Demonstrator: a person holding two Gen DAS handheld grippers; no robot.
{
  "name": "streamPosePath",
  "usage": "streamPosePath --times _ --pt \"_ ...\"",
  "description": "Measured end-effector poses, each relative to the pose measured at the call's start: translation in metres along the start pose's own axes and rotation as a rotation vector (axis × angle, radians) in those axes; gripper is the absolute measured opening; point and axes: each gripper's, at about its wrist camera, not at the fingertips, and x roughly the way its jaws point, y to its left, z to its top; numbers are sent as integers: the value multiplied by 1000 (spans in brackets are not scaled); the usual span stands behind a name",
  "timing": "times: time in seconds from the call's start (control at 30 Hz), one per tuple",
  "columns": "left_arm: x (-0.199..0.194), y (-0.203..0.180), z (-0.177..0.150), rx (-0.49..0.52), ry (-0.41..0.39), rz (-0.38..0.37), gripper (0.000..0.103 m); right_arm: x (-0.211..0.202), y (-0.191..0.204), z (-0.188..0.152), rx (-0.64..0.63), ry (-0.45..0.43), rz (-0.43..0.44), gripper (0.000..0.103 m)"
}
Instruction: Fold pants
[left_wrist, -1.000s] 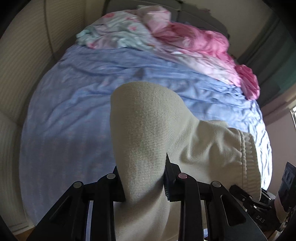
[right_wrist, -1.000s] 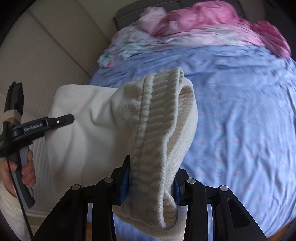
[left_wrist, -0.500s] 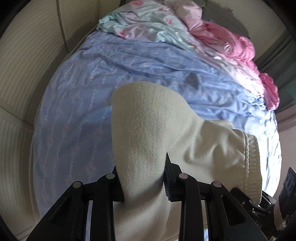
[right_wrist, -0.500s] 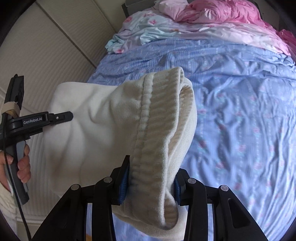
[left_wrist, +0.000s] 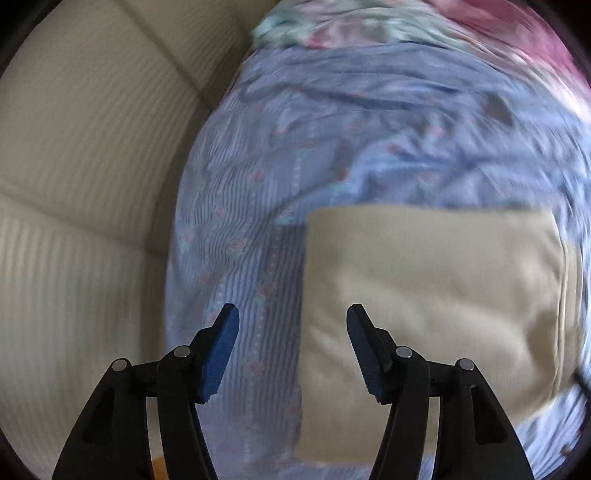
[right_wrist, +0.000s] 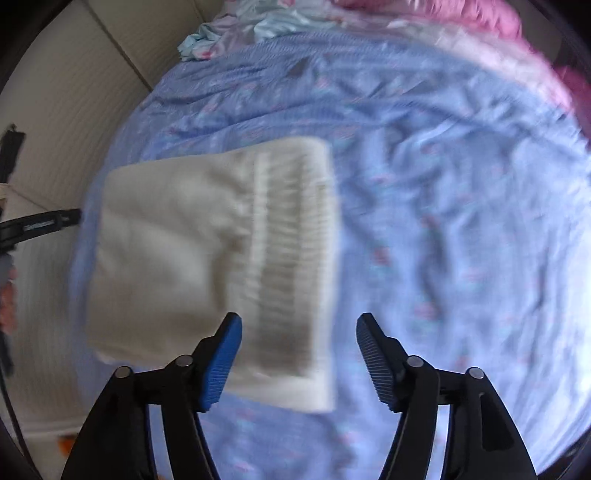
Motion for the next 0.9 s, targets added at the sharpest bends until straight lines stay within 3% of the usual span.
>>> streamPosePath --times 0.07,0.27,0.43,0.63,0.9 --pt "-20 -11 -15 28 -43 -8 64 -8 -19 -6 -41 -5 -65 69" --pt "-107 -43 -61 6 -155 -45 71 -78 -75 -37 2 -93 -60 69" --pt "-193 -72 -105 -23 -255 -49 83 -154 -104 -73 -53 -182 -54 86" --pt "-268 -111 -154 -72 -316 -73 93 -224 -139 -121 -78 -226 -20 87" --pt "-348 -179 -219 -49 -369 -118 94 -284 -189 -173 -40 -270 -12 87"
